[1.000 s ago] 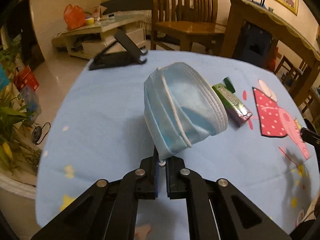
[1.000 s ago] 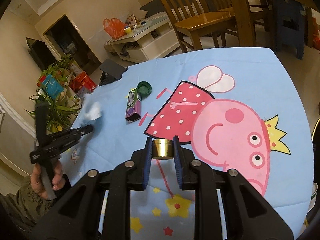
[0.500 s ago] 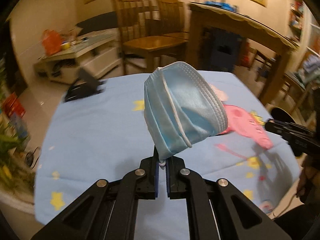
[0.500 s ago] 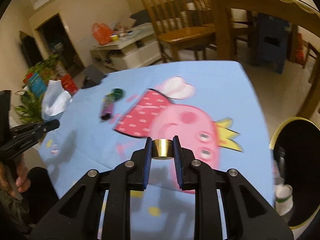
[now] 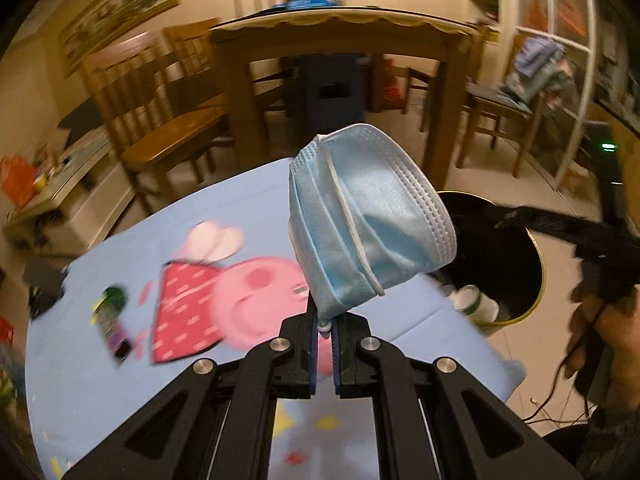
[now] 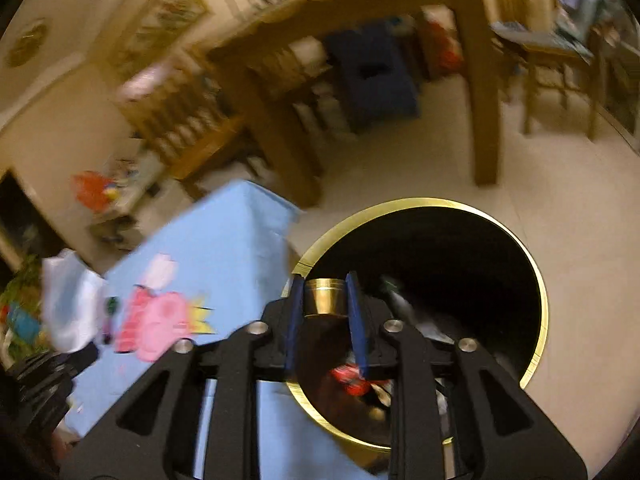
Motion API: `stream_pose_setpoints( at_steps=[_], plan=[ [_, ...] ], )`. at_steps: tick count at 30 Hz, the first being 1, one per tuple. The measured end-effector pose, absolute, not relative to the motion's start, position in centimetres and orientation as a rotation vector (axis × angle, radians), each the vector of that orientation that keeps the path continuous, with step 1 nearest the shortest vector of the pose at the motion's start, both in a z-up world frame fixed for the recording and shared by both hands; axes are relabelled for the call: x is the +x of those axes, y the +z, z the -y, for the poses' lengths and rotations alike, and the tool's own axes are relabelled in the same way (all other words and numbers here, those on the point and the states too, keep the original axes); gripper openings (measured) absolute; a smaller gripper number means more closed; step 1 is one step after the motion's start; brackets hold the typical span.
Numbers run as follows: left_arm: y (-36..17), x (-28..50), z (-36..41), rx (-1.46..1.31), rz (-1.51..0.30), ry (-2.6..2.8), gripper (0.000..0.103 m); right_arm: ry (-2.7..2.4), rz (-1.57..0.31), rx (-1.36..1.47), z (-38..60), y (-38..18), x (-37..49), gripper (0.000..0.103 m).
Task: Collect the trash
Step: 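Carry the mask and gold cap over the bin and open both tools, then move both open tools from the bin back over the table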
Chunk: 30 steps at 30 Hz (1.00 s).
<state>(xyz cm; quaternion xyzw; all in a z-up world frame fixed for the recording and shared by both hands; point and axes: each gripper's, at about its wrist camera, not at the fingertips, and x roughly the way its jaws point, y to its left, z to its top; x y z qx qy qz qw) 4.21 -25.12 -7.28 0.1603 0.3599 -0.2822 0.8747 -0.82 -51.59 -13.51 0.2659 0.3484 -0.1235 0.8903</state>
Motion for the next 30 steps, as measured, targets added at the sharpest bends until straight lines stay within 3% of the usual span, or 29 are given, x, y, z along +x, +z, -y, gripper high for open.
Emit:
stream_pose_setpoints(
  at_steps=[2,4,6,15,17,21,28,30],
  plan=[
    [-7.6,3.9,27.1,0.356,-0.745,-0.615,0.005,-0.251,-0.679,0.626,52.8,-13.3,-1.6,0.069],
    [-8.2,3.5,29.2,0.379,-0.746,-0.645,0.005,-0.271,-0.617,0.652,53.8,-12.6,-2.7,0.085],
    [-8.8,3.3,31.0,0.399,-0.751,-0.667,0.005,-0.336,-0.542,0.677,54.8,-11.8,-4.2,0.093],
    [-11.3,3.3,38.2,0.475,-0.761,-0.744,0.005,-0.491,-0.280,0.851,60.1,-10.8,-10.5,0.097],
    [-12.0,3.2,39.7,0.507,-0.753,-0.745,0.011,-0.496,-0.260,0.859,60.8,-10.5,-11.1,0.097],
    [-12.6,3.1,40.9,0.533,-0.733,-0.734,0.034,-0.500,-0.253,0.856,61.5,-10.3,-11.9,0.097],
    [-12.4,3.4,39.4,0.523,-0.741,-0.711,0.040,-0.495,-0.280,0.841,61.3,-10.2,-11.5,0.097],
    [-12.0,3.5,38.5,0.508,-0.736,-0.688,0.054,-0.490,-0.305,0.808,60.6,-10.0,-10.7,0.097]
  ],
)
